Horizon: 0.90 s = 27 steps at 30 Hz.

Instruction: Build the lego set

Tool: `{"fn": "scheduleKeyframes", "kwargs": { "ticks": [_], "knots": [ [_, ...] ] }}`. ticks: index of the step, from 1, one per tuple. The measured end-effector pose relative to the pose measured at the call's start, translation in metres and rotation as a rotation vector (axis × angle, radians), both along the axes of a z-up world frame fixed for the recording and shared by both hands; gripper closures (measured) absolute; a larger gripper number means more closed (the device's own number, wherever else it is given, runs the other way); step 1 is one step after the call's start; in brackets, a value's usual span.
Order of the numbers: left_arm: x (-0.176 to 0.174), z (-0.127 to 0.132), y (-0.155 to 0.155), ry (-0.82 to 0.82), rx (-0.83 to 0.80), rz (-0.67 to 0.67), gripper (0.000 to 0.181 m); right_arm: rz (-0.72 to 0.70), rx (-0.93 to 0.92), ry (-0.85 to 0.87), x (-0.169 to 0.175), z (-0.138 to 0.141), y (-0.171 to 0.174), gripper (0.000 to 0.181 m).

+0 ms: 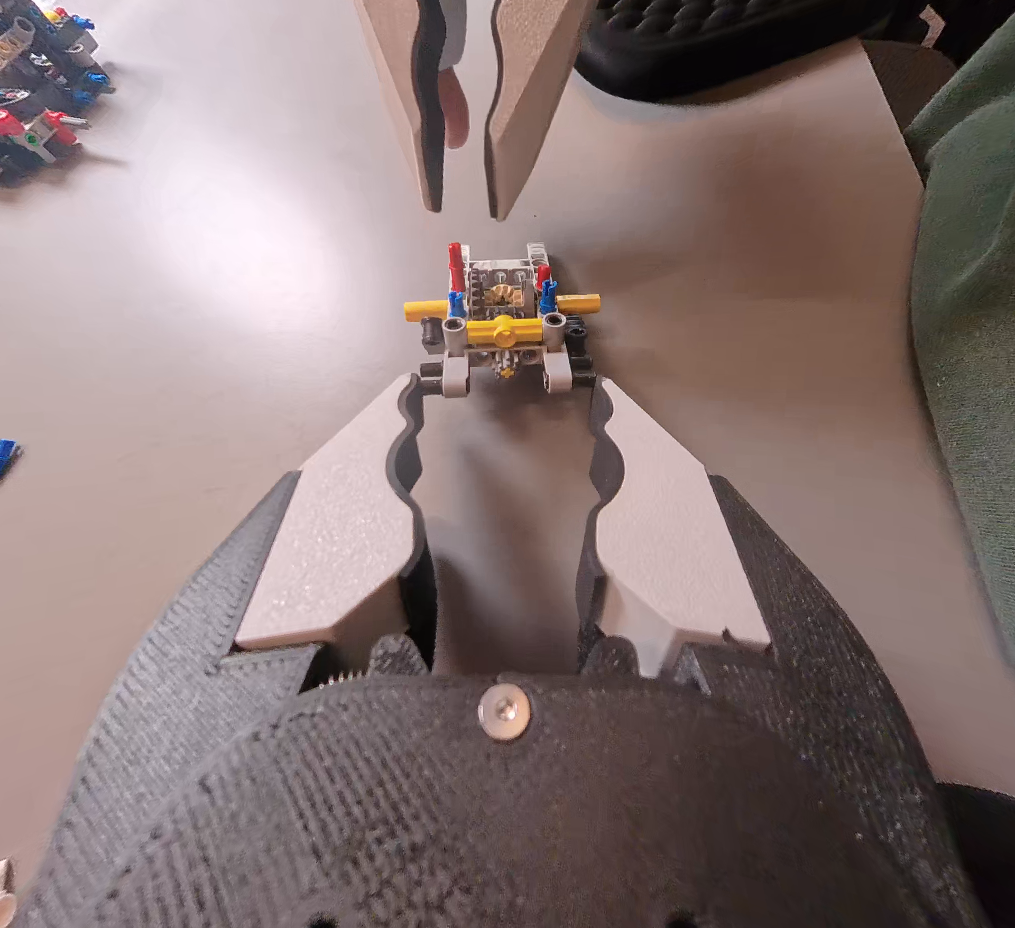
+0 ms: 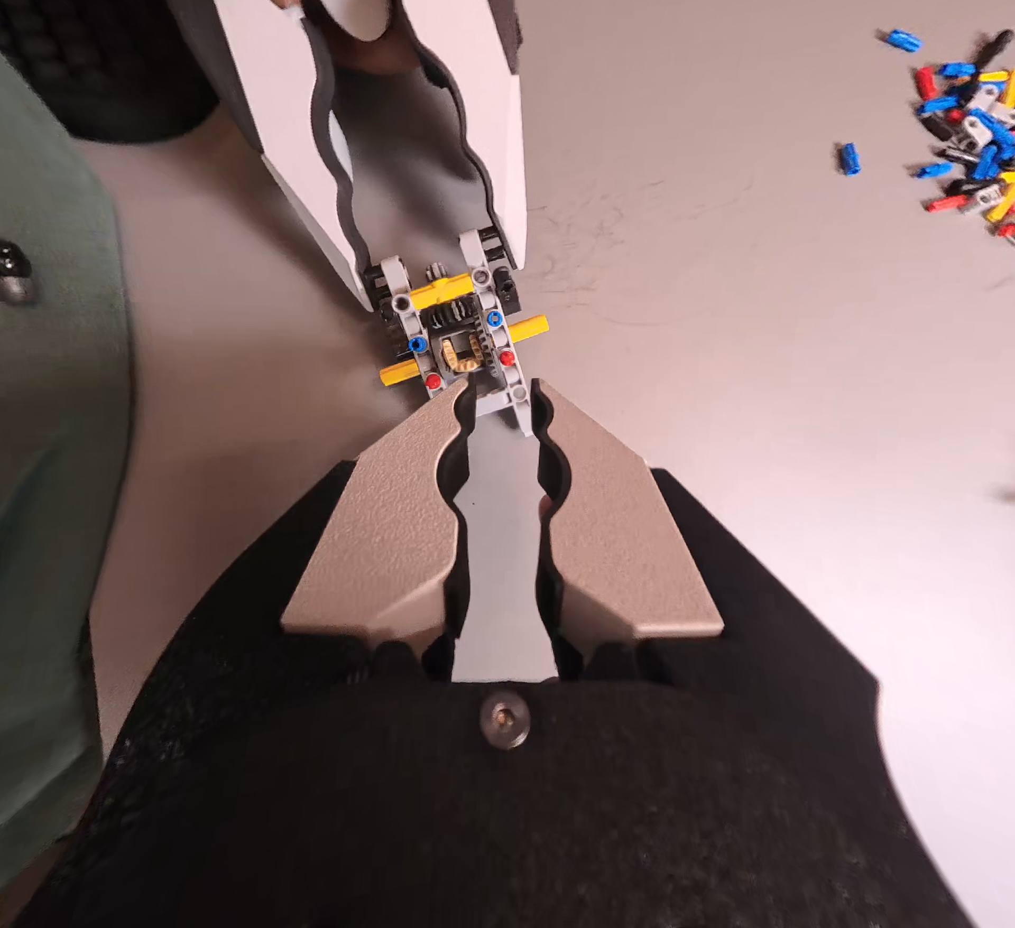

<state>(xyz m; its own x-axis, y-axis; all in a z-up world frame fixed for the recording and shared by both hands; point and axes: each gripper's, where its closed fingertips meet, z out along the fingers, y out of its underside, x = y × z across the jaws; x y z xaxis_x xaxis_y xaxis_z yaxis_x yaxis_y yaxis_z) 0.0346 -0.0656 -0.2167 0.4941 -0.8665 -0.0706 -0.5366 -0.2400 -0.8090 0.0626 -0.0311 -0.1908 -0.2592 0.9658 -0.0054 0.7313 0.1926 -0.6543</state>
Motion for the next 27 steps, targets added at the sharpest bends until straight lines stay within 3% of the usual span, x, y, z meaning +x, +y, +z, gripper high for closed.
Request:
{"fn": "scheduleKeyframes", "kwargs": {
  "ticks": [5, 12, 27],
  "knots": [
    [0.000, -0.001, 0.000, 0.002, 0.002, 0.001, 0.121, -0.057, -0.019, 0.043, -0.006, -0.002, -0.001, 0.170],
    [0.000, -0.002, 0.000, 0.011, 0.005, -0.001, 0.121, -0.021, 0.031, -0.013, -0.011, -0.006, -0.001, 0.179],
    [0.001, -0.007, -0.003, 0.023, -0.042, -0.013, 0.121, 0.277, 0.125, -0.260, -0.008, -0.012, -0.005, 0.180]
  ]
}}
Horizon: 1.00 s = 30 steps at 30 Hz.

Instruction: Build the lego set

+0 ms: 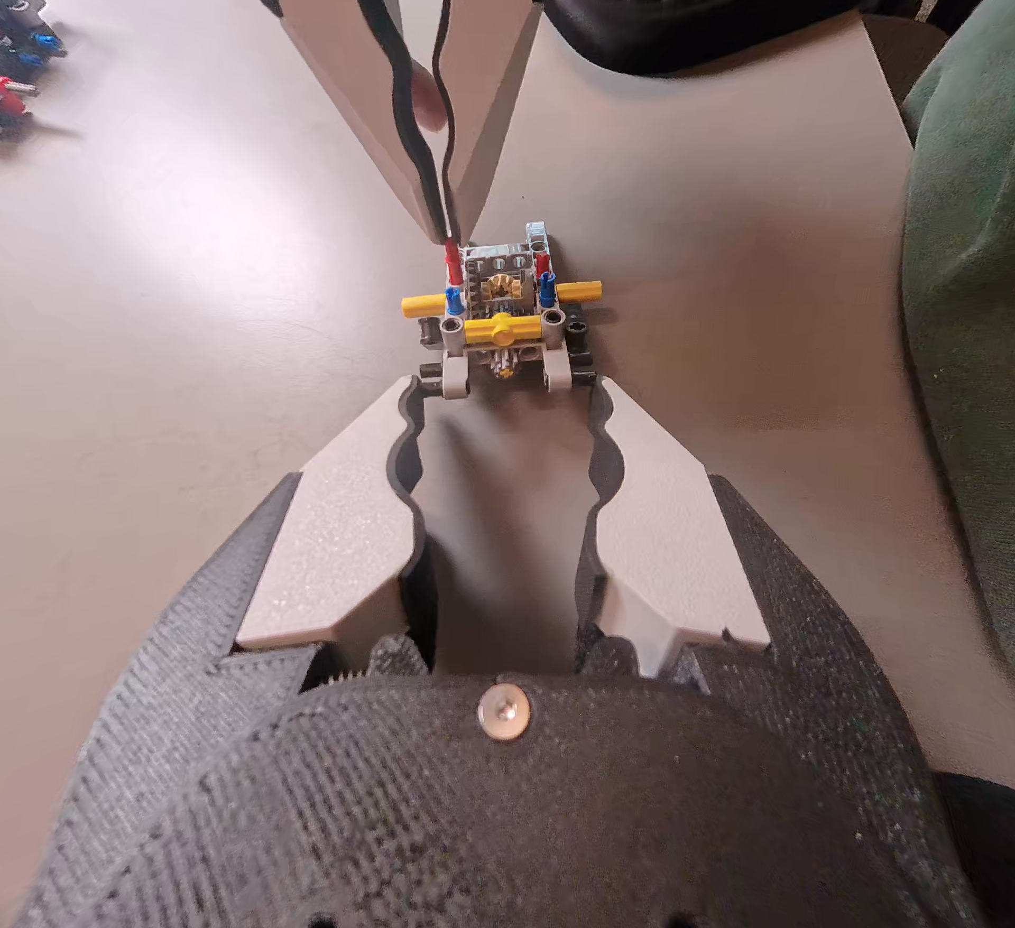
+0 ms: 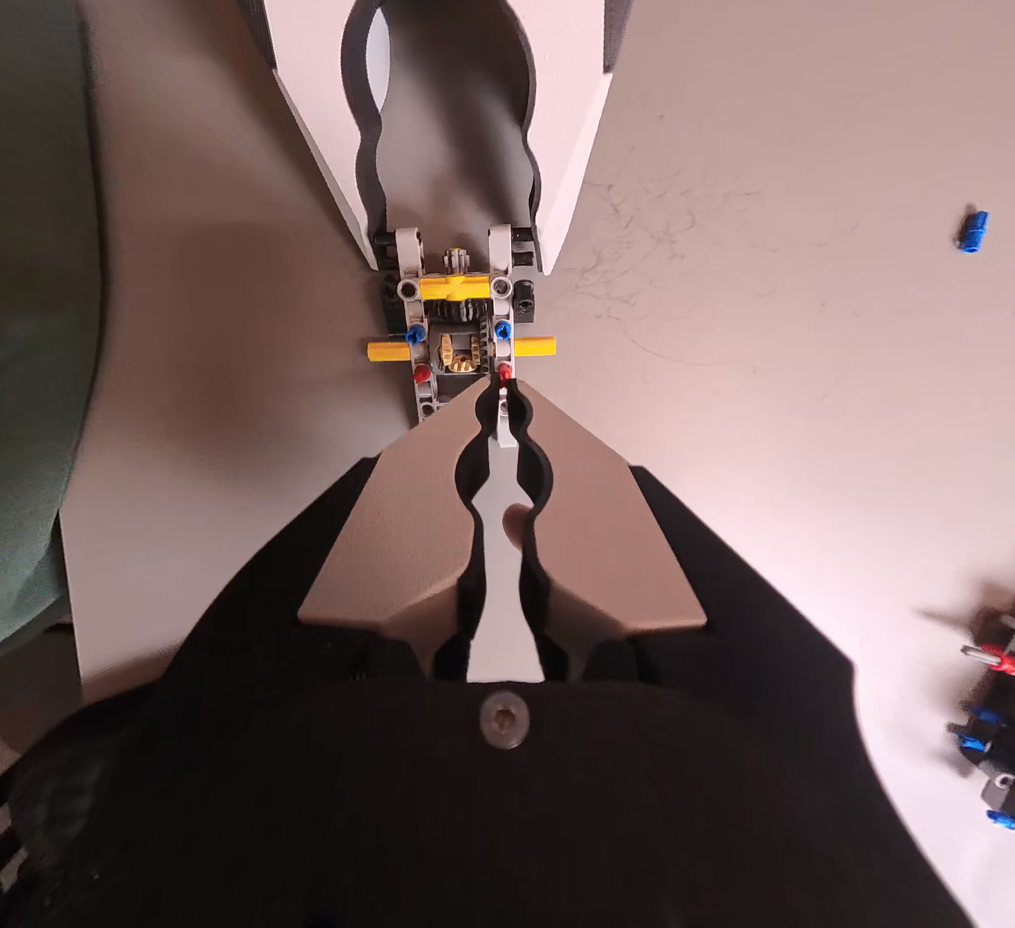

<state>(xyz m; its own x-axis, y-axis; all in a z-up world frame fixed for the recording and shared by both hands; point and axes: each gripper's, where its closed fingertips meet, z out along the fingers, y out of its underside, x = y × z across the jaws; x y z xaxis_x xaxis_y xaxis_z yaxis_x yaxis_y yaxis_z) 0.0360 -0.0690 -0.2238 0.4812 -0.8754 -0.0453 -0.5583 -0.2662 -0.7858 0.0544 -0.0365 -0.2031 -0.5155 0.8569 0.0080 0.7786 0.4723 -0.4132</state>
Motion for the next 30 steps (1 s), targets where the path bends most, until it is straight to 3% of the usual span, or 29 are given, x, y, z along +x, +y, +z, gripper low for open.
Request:
{"fn": "scheduleKeyframes", "kwargs": {
  "ticks": [14, 30],
  "knots": [
    [-0.0007, -0.0003, -0.0008, -0.001, -0.008, -0.002, 0.121, 0.246, 0.057, -0.062, -0.0002, -0.0013, -0.0017, 0.180],
    [-0.0011, -0.0022, -0.0012, 0.018, -0.001, -0.008, 0.121, 0.353, 0.102, 0.061, 0.0011, -0.0020, -0.0033, 0.177]
  ]
}}
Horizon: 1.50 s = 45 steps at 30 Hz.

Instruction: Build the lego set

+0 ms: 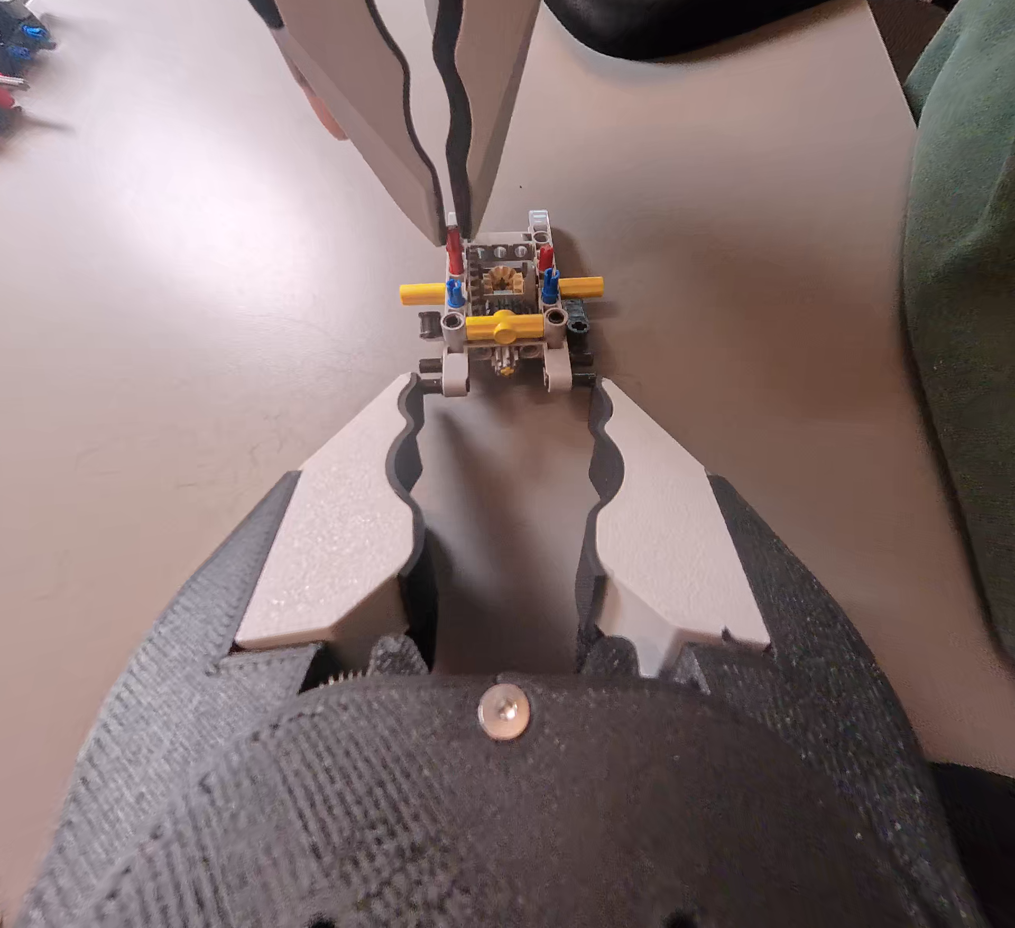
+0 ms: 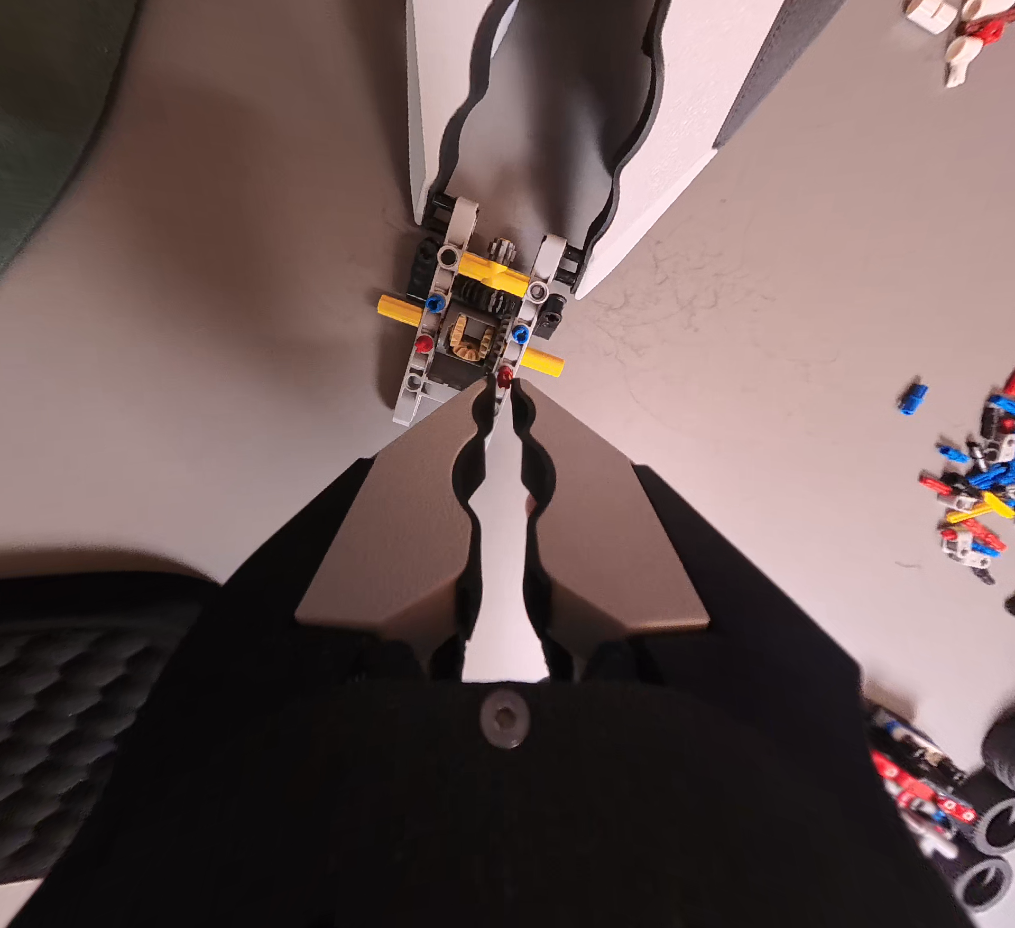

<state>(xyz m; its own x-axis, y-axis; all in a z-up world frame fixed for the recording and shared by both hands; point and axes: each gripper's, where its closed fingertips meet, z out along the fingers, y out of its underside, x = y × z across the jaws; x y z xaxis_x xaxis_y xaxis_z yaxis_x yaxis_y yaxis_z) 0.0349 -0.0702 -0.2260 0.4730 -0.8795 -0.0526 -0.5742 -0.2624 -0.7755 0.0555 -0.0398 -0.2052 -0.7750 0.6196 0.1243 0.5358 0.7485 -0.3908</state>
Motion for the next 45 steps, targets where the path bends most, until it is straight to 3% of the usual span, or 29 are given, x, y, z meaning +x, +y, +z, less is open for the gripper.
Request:
{"fn": "scheduleKeyframes", "kwargs": {
  "ticks": [10, 14, 36, 42, 45],
  "knots": [
    [0.0011, 0.0003, -0.0019, -0.004, -0.003, -0.013, 0.121, 0.238, 0.130, 0.051, -0.0003, -0.0023, -0.0033, 0.177],
    [0.0011, 0.0009, -0.0021, -0.012, -0.010, -0.012, 0.121, 0.249, 0.134, 0.018, -0.0006, -0.0036, -0.0025, 0.178],
    [0.0015, 0.0029, -0.0031, 0.020, 0.046, 0.019, 0.121, -0.865, -0.414, -0.040, -0.0025, -0.0013, 0.0007, 0.178],
    [0.0007, 0.0004, -0.0033, 0.029, 0.044, 0.014, 0.121, -0.646, -0.230, 0.076, -0.0031, 0.0018, -0.0024, 0.178],
    [0.0003, 0.0005, -0.0033, 0.027, 0.042, 0.014, 0.121, -0.504, -0.159, 0.095, -0.0025, 0.0051, -0.0064, 0.165]
  ]
}}
